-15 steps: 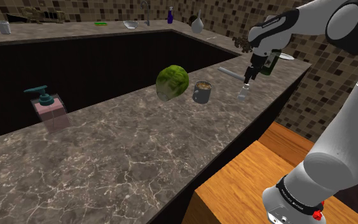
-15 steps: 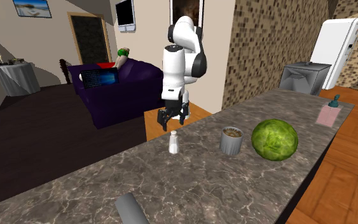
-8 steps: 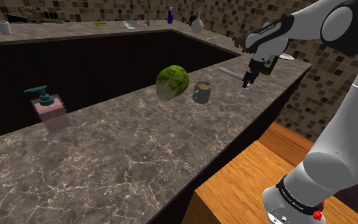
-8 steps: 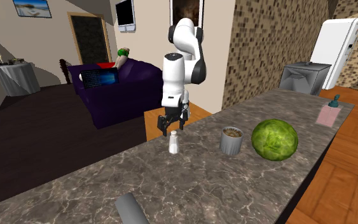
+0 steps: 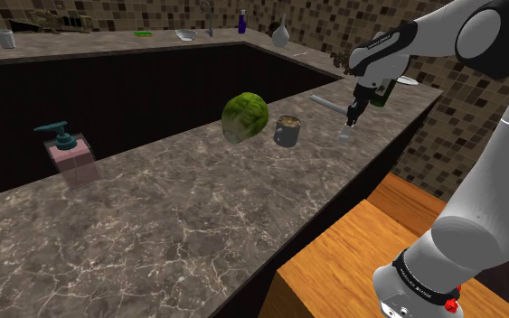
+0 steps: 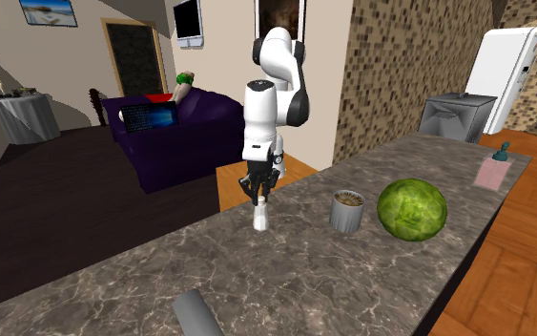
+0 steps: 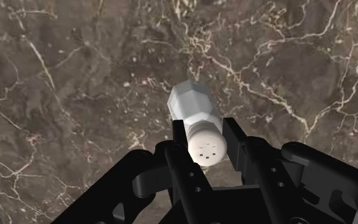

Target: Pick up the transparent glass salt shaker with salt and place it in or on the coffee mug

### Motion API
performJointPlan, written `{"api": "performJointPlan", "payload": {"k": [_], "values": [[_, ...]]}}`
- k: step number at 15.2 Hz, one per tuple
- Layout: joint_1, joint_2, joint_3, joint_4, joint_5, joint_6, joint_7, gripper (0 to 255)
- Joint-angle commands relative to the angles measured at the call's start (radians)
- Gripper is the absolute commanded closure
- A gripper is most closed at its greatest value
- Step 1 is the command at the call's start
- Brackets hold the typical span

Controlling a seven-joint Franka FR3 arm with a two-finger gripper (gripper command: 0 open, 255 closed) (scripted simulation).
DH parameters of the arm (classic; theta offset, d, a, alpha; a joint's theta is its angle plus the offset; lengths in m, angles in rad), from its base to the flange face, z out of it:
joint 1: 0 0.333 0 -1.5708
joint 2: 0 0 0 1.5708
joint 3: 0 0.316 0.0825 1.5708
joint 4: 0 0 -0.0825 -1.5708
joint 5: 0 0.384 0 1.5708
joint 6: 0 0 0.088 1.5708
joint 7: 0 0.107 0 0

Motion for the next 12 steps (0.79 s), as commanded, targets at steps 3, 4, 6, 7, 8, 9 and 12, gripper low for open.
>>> {"api": "performJointPlan", "payload": {"k": [3,4,6,7,8,9,12], "values": [[0.0,0.0,0.0,0.0,0.0,0.0,0.0,255],[0.0,0.0,0.0,0.0,0.0,0.0,0.0,255],[0.0,0.0,0.0,0.0,0.0,0.0,0.0,255],[0.0,0.0,0.0,0.0,0.0,0.0,0.0,255],[0.001,-0.006,-0.001,0.006,-0.004,-0.012,0.002,255],[0.002,-0.012,-0.002,0.013,-0.008,-0.024,0.005,255],[0.005,-0.03,-0.005,0.033,-0.018,-0.06,0.011,255]]}}
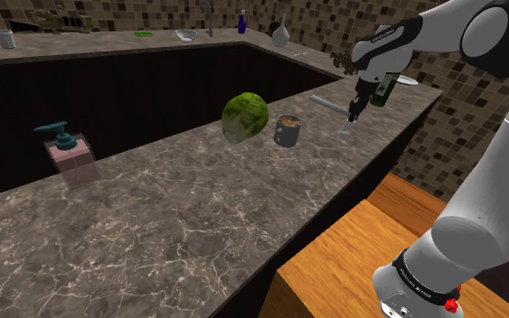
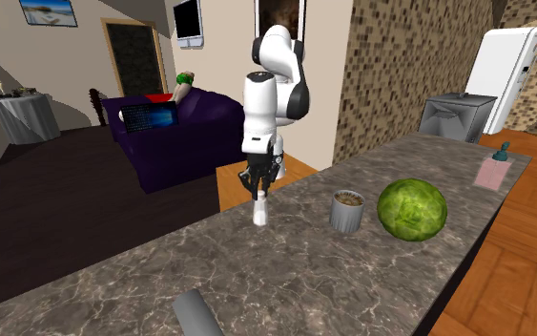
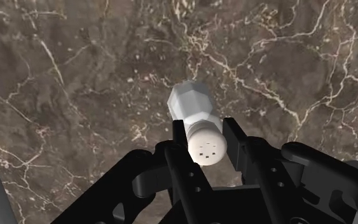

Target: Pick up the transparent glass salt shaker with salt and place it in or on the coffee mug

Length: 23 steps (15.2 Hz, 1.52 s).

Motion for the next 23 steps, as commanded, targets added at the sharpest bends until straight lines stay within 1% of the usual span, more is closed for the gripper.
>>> {"api": "performJointPlan", "payload": {"k": [1,12,23], "values": [[0.002,-0.014,-0.002,0.012,-0.008,-0.025,0.005,255],[0.008,-0.06,-0.007,0.108,-0.035,-0.162,0.021,255],[0.007,-0.079,-0.01,0.235,-0.045,-0.305,0.026,255]]}}
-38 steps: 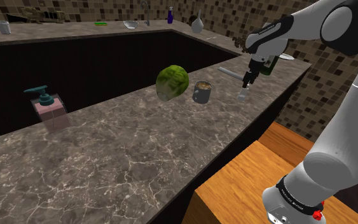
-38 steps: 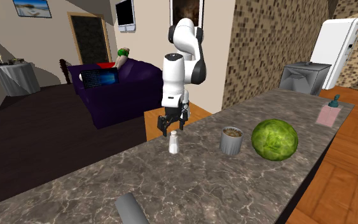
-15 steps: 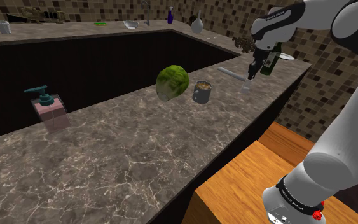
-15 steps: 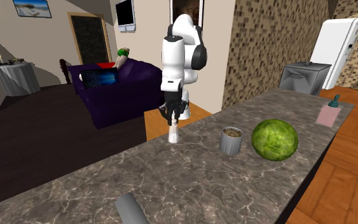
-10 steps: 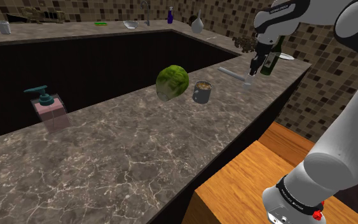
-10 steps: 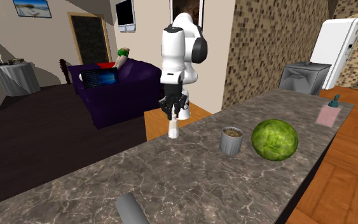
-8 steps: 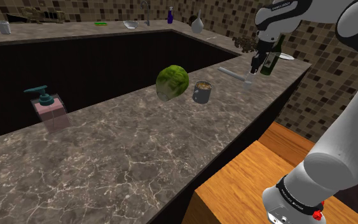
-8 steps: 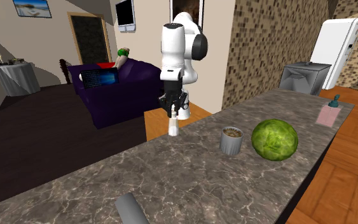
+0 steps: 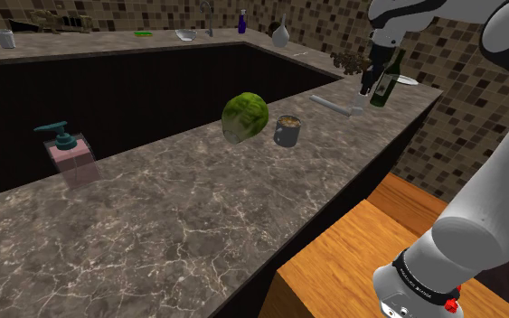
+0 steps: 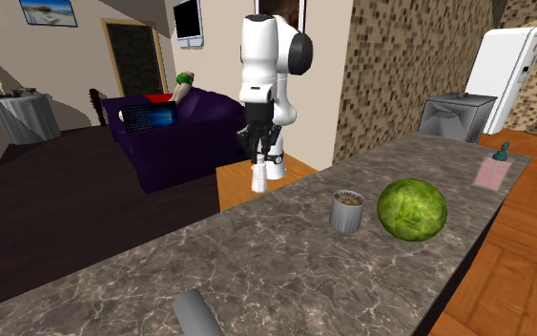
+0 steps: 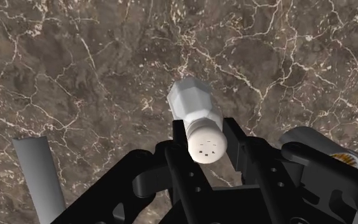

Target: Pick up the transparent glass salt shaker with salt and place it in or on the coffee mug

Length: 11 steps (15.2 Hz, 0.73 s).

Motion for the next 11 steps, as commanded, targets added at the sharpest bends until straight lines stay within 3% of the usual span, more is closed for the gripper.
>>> {"api": "performJointPlan", "payload": {"k": [1,5,11], "values": [[-0.001,-0.003,-0.001,0.026,-0.002,-0.028,0.0,255],[-0.002,-0.001,-0.002,0.075,-0.001,-0.077,-0.001,255],[0.079,-0.029,0.058,0.08,-0.019,-0.107,0.141,255]]}}
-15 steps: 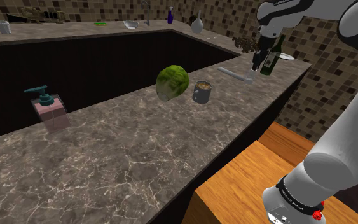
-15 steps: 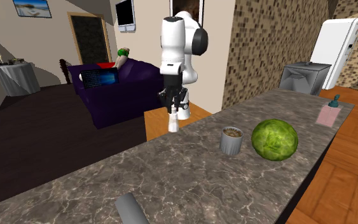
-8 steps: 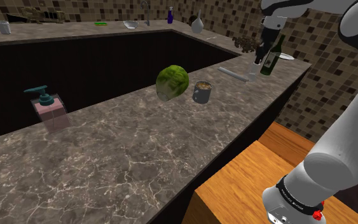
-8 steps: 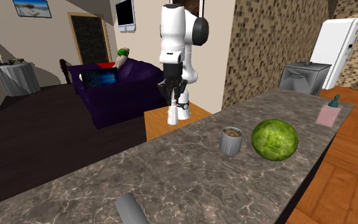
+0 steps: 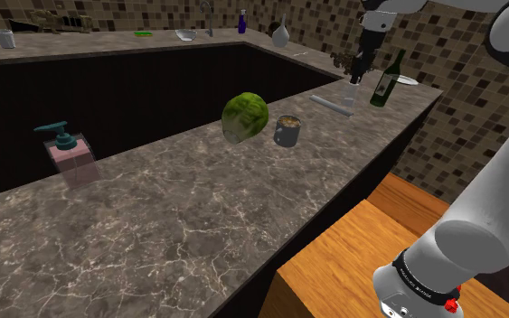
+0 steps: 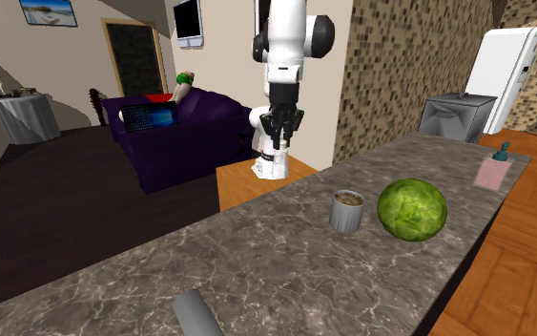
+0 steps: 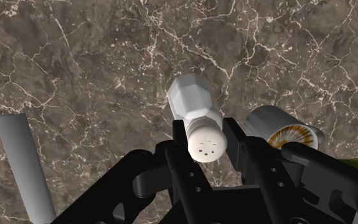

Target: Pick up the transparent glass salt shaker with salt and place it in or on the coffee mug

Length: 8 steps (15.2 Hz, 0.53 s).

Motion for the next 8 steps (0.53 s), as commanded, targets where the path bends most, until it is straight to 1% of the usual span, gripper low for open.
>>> {"api": "performJointPlan", "payload": {"k": [1,8], "values": [[0.027,-0.001,0.021,0.012,-0.002,-0.014,0.049,255],[0.11,0.024,0.088,0.087,0.002,-0.065,0.201,255]]}}
